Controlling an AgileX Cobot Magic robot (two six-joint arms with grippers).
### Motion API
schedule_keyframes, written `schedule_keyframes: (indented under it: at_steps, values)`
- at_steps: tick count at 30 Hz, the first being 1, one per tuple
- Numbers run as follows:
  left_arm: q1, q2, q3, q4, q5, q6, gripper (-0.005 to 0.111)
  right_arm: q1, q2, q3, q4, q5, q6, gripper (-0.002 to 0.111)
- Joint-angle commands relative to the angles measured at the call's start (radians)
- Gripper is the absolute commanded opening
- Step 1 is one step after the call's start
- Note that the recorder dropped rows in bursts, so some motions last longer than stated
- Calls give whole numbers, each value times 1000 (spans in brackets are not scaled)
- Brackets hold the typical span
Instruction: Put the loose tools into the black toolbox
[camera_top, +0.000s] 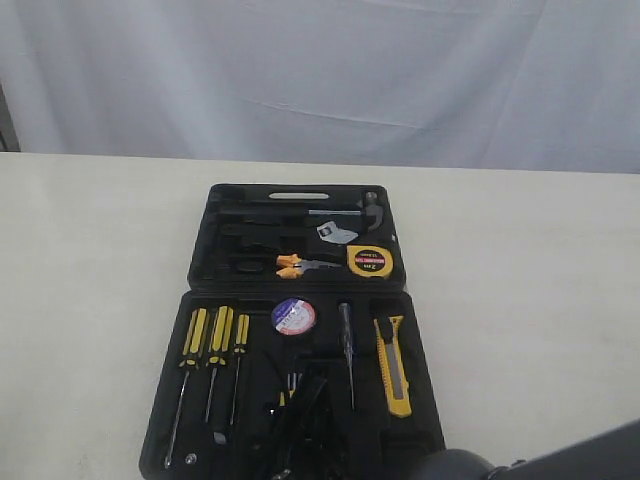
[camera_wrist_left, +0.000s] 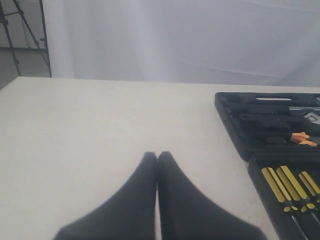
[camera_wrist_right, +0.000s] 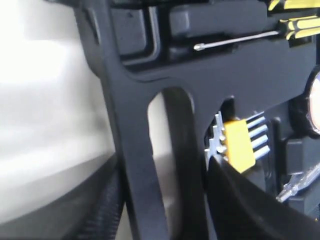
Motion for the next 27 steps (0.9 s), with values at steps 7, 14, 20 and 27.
schedule_keyframes:
  at_steps: [7, 14, 20, 27]
  values:
    - [-2, -3, 2, -2, 0, -1, 0, 15, -63, 7, 149, -28, -163, 0]
    - [-2, -3, 2, -2, 0, -1, 0, 28, -177, 7, 306, 24, -316, 0]
    - [-2, -3, 2, -2, 0, -1, 0, 28, -268, 7, 421, 43, -439, 0]
    - [-2, -3, 2, -2, 0, -1, 0, 28, -370, 7, 506, 130, -553, 0]
